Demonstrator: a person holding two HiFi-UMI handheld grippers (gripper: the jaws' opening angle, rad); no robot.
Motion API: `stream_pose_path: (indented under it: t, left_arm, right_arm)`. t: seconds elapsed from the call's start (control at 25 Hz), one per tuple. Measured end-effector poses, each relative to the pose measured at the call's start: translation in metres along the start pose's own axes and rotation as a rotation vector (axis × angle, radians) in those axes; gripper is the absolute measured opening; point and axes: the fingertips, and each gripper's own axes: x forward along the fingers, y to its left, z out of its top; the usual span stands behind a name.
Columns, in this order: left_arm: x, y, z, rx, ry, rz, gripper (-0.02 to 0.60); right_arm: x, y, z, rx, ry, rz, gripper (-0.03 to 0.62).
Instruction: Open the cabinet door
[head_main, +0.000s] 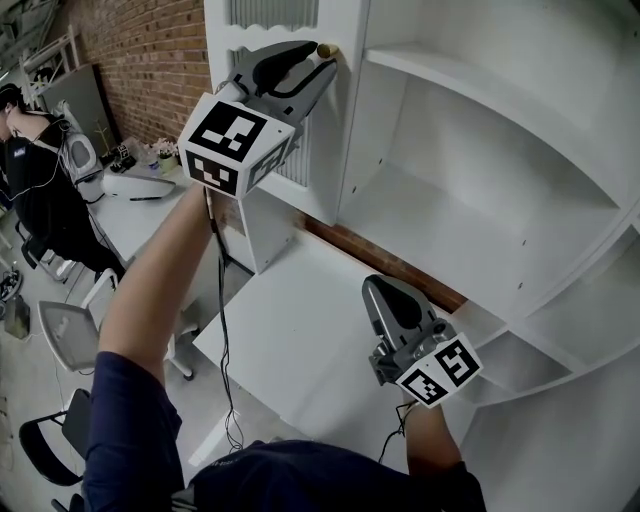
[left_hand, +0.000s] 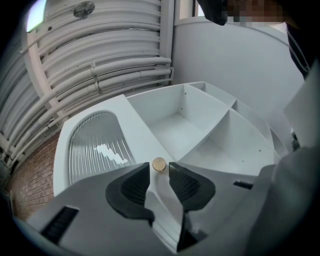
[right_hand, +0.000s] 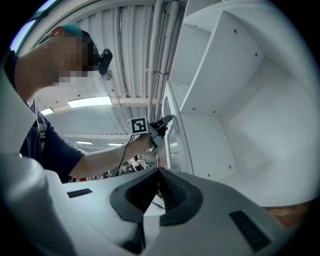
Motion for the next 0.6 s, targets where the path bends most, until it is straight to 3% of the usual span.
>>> stream_pose_path:
  t: [0.28,0.6]
  left_arm:
    - [0.0017,-0.0016,0.0032,0.022,-0.006,-0.005,0.078]
    - [-0.0030,-0.0037,0.0094,0.000,-0.013,-0.013,0.077]
  right_arm:
    - [-0.0010,-0.0013,-0.0024,0.005,0.002,-0.006,0.025]
    - [0.0010,0.0016,0.0026,0.010,0.000,0.008,0.025]
